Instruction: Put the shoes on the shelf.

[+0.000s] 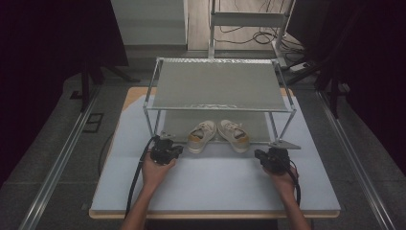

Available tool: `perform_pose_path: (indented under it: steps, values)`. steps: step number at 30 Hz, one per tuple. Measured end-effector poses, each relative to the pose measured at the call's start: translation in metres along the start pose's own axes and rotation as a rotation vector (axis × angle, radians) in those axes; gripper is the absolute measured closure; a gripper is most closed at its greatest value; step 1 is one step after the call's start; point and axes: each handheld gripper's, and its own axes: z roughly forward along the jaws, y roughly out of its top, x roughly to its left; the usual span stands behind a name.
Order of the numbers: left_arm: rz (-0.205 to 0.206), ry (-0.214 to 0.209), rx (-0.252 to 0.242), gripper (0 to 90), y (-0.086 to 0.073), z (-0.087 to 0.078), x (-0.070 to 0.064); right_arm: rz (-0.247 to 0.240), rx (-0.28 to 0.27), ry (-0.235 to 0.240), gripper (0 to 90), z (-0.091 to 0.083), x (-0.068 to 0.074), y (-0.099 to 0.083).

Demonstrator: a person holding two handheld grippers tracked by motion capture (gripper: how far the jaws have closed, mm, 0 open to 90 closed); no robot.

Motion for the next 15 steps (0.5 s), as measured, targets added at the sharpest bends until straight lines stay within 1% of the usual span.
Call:
perform_pose_path:
  steps: [1, 4, 6, 9, 10, 11, 12, 13, 14, 15]
  values:
    - [0.002, 0.003, 0.000, 85.0, 0.001, 0.001, 0.000, -0.007, 0.004, -0.004, 84.0, 0.002, 0.001, 0.000]
    - [-0.002, 0.001, -0.004, 84.7, 0.003, 0.001, 0.000, -0.007, 0.003, -0.027, 83.4, 0.007, 0.003, 0.003]
    - [-0.004, -0.012, -0.001, 84.9, 0.004, 0.001, 0.000, -0.006, -0.006, -0.037, 83.7, 0.009, 0.004, 0.006]
    - [0.005, -0.026, 0.003, 85.1, 0.007, 0.003, -0.004, -0.010, -0.009, -0.032, 83.9, 0.011, 0.006, 0.009]
    - [0.012, -0.022, 0.005, 86.3, 0.009, 0.005, -0.007, -0.021, -0.008, -0.023, 84.9, 0.013, 0.011, 0.012]
    - [0.012, -0.022, 0.005, 86.5, 0.009, 0.005, -0.007, -0.021, -0.008, -0.023, 84.9, 0.013, 0.011, 0.012]
    - [0.015, -0.020, 0.004, 86.6, 0.010, 0.005, -0.007, -0.023, -0.009, -0.024, 85.6, 0.014, 0.014, 0.013]
    - [0.008, -0.026, -0.003, 86.8, 0.011, 0.005, -0.008, -0.033, -0.009, -0.010, 85.8, 0.016, 0.019, 0.014]
    - [0.006, -0.031, -0.004, 86.8, 0.011, 0.005, -0.009, -0.033, -0.009, -0.010, 85.8, 0.016, 0.019, 0.014]
    - [0.009, -0.034, -0.003, 86.7, 0.012, 0.006, -0.010, -0.038, -0.007, -0.002, 85.8, 0.017, 0.022, 0.015]
